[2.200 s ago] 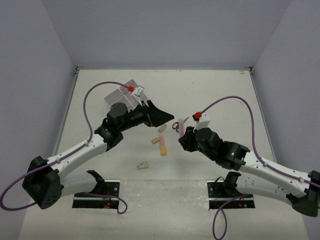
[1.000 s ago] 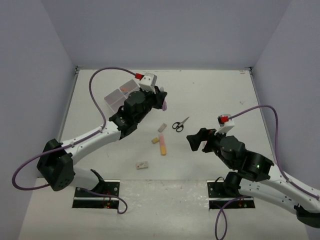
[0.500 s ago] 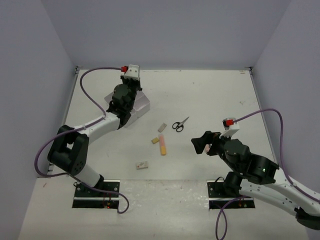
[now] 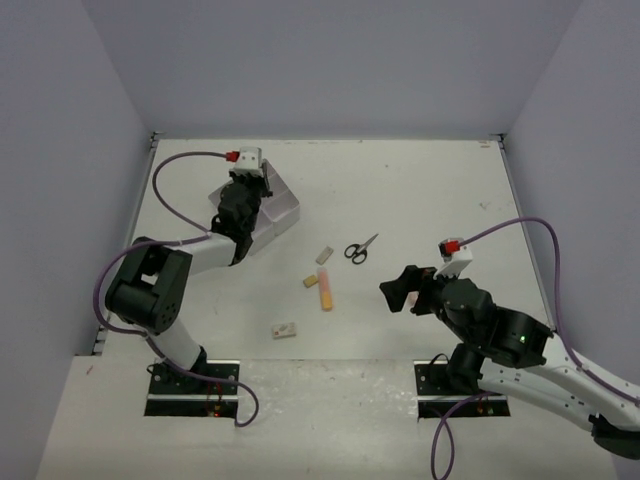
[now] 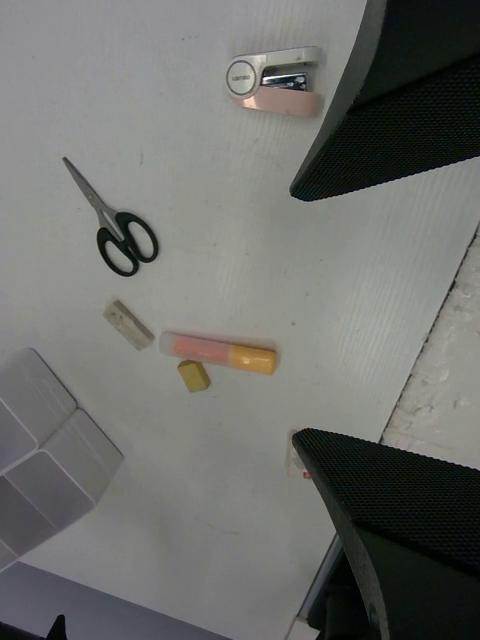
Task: Sort the stationery into containers
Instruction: Place the pen in the storage box, then pick up the pen from the center of the board.
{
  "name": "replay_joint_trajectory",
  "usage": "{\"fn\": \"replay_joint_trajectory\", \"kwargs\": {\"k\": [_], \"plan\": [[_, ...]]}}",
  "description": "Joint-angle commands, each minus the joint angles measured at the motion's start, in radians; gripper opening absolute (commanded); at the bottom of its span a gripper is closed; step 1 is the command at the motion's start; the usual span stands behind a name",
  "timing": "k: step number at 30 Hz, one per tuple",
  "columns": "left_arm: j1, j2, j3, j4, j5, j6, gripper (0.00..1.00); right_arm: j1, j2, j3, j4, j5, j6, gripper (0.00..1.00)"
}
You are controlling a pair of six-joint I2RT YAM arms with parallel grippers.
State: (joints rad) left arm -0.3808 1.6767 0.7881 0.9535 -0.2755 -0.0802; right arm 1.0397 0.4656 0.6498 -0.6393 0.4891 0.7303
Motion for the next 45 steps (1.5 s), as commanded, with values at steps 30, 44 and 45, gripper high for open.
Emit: {"fn": "replay_joint_trajectory", "kwargs": {"k": [30,44,45], "plan": [[0.000,-0.335,0.317,-0.870,-0.023,-0.526,1.00,0.001,0.847,0.322,0.135,-0.145,0.086,0.79],[0.000,-0.838,0.226,-1.314,0.100,-0.479,1.00,0.002,1.279,0.469,0.160,-0.222,0.086,0.51],[0.000,-0.856,0.218,-1.320,0.107,-0.464,1.00,0.002,1.295,0.476,0.158,-0.222,0.089,0.48]]}}
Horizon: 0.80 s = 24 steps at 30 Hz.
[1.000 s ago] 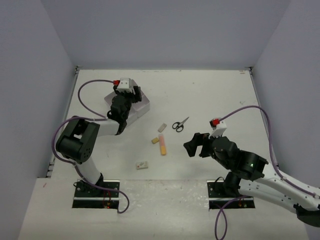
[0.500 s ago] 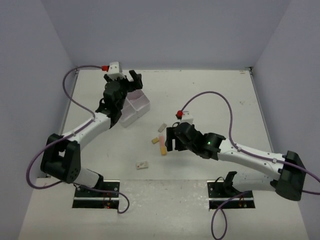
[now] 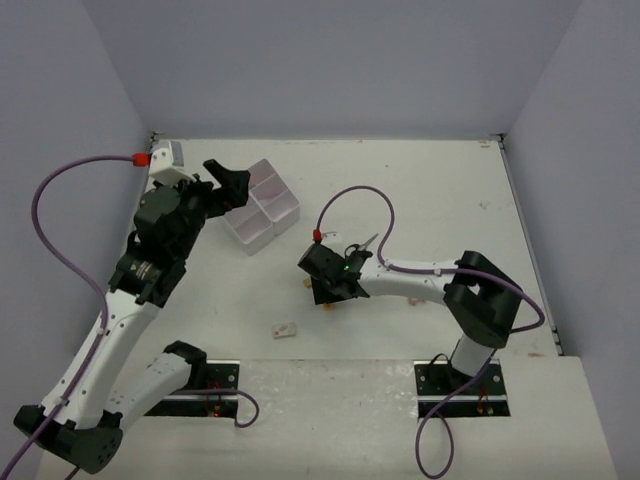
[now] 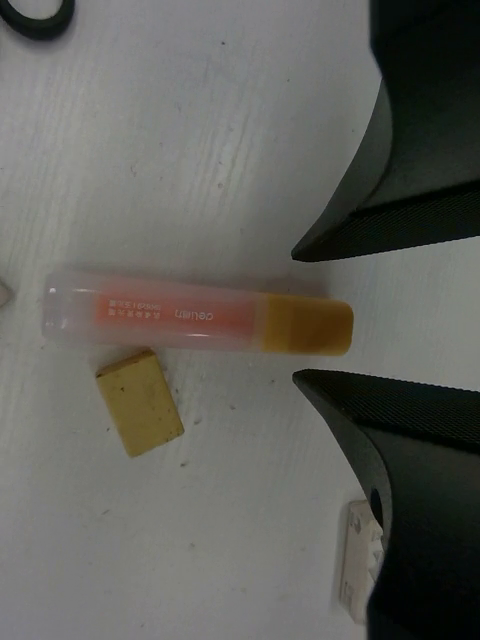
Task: Sort the stationery into containers
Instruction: Pick up the pen from the center of the board.
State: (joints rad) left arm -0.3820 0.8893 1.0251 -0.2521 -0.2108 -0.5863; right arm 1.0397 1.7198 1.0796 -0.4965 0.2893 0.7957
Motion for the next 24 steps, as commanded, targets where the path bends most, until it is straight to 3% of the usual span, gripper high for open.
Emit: {"fn": "replay_joint_trajectory", "kwargs": {"k": [1,2,4,10,16,20,24], "plan": [[0.002,-0.087,-0.026,-0.122,0.042,0.053,1.00,0.002,0.057,0.048,0.011,-0.021,0.028,0.45],[0.002,-0.094,-0.028,-0.126,0.042,0.061,1.00,0.002,0.064,0.048,0.012,-0.024,0.032,0.45],[0.001,-0.093,-0.037,-0.145,0.054,0.078,1.00,0.002,0.060,0.030,0.011,-0.022,0.044,0.32],[0.002,-0.026,-0.109,-0.109,0.179,0.083,1.00,0.003,-0.009,0.011,-0.042,0.023,0.073,0.08],[0.002,0.047,-0.189,0.093,0.479,-0.007,1.00,0.013,-0.322,-0.053,-0.148,0.116,0.074,0.06],[-0.005,0.077,-0.278,0.409,0.725,-0.140,1.00,0.014,-0.487,-0.106,-0.114,0.102,0.018,0.05],[-0.083,0.125,-0.330,0.622,0.776,-0.245,1.00,0.014,-0.664,-0.163,-0.070,0.094,-0.020,0.02]]}}
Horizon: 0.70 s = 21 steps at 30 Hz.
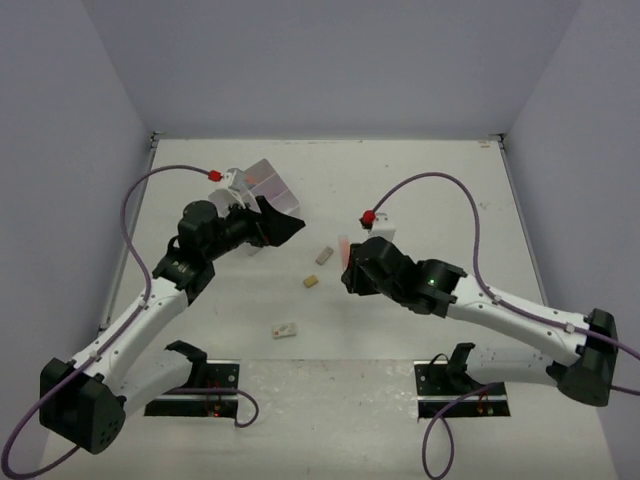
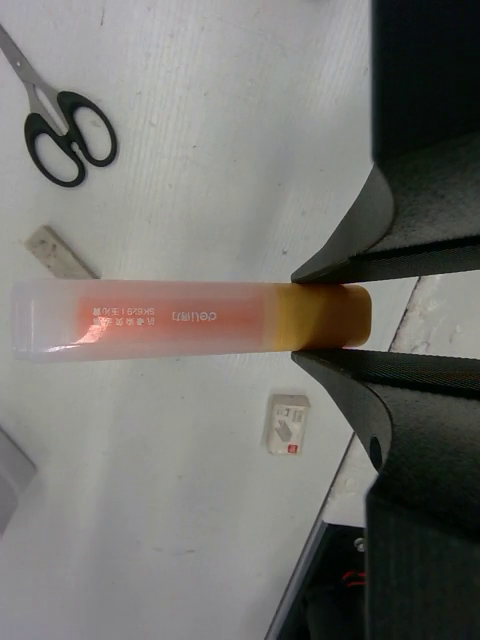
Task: Sort the stationery into containers
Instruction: Pick up the pen from the center of the board.
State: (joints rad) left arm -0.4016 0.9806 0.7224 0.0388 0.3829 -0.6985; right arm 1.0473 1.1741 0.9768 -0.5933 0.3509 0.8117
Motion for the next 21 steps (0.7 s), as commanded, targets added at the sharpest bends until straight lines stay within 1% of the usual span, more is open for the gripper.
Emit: {"fn": "replay_joint_trajectory", "kwargs": {"k": [1,4,7,15,21], "plan": [[-0.098,0.047,-0.021,0.345,0.162,-0.132,1.00,0.007,-0.165,-0.074,0.033,0.040,-0.040,0.02],[-0.199,0.097,0.011,0.381,0.103,-0.123,1.00,0.007,-0.281,-0.114,0.071,0.041,-0.073,0.01],[-0.247,0.126,0.023,0.452,0.095,-0.158,1.00,0.005,-0.358,-0.141,0.089,0.053,-0.100,0.00],[-0.274,0.133,0.045,0.482,0.071,-0.180,1.00,0.005,-0.444,-0.147,0.058,0.077,-0.131,0.00],[-0.274,0.095,0.007,0.508,0.042,-0.188,1.00,0.006,-0.482,-0.161,0.094,0.053,-0.176,0.00]]}}
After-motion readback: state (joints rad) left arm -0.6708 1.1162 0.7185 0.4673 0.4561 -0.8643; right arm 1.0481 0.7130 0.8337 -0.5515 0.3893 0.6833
